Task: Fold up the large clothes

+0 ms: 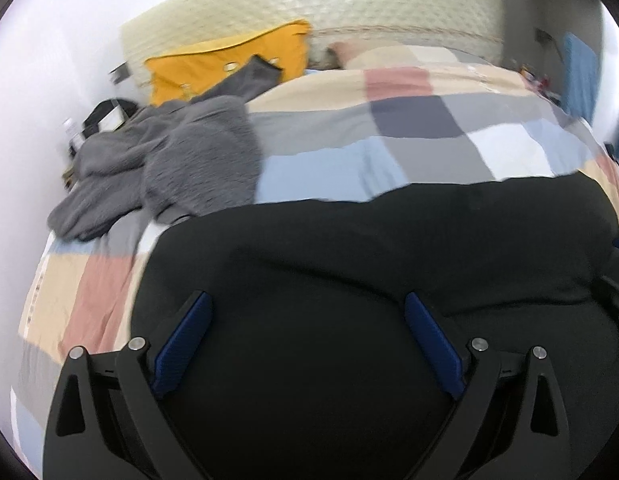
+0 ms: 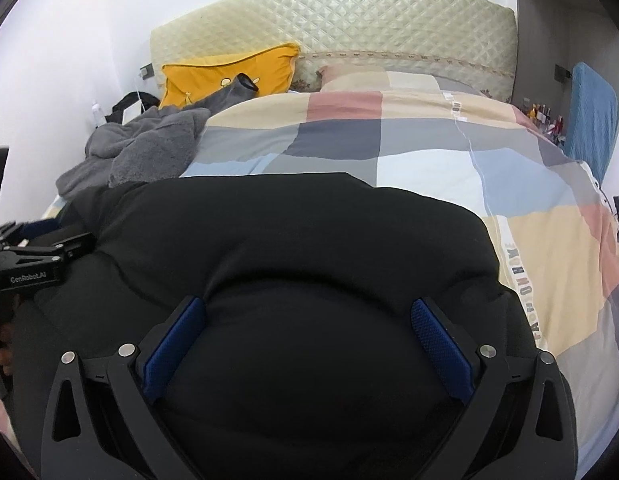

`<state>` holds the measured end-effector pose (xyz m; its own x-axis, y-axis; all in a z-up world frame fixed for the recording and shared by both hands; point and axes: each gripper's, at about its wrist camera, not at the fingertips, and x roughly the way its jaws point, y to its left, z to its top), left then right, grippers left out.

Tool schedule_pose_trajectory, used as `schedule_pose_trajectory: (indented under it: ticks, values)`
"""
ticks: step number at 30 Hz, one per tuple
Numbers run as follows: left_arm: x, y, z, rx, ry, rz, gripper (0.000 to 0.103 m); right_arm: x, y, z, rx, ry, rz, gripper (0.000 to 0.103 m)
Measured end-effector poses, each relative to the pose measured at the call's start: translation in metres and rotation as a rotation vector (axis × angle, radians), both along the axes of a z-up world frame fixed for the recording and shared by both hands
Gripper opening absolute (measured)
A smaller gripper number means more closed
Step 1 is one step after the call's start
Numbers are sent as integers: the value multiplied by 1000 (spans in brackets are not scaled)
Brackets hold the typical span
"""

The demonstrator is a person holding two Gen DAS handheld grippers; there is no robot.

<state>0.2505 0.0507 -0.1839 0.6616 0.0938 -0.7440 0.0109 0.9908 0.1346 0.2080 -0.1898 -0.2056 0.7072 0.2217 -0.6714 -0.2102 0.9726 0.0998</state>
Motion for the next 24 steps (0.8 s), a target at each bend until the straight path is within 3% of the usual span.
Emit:
schedule_pose_trajectory:
  ticks: [3,8,17,20,24]
  values:
    - [-5,15,-3,-17,12,20,97,-2,-8,1,-9,-13,-28,102]
    - [-9,31,-5,40,-5,57,97,-3,-39,-2,32,12,-85,102]
    - [-6,77,-15,-50,45,113,97,-8,-79,-12,59,60,-196,102]
    - [-8,82,-11,-83,45,115,97,-10,-78,-5,41,38,-207,102]
    - [-11,72,8,-64,8,99,97,-18,-82,24,57,-34,-236,102]
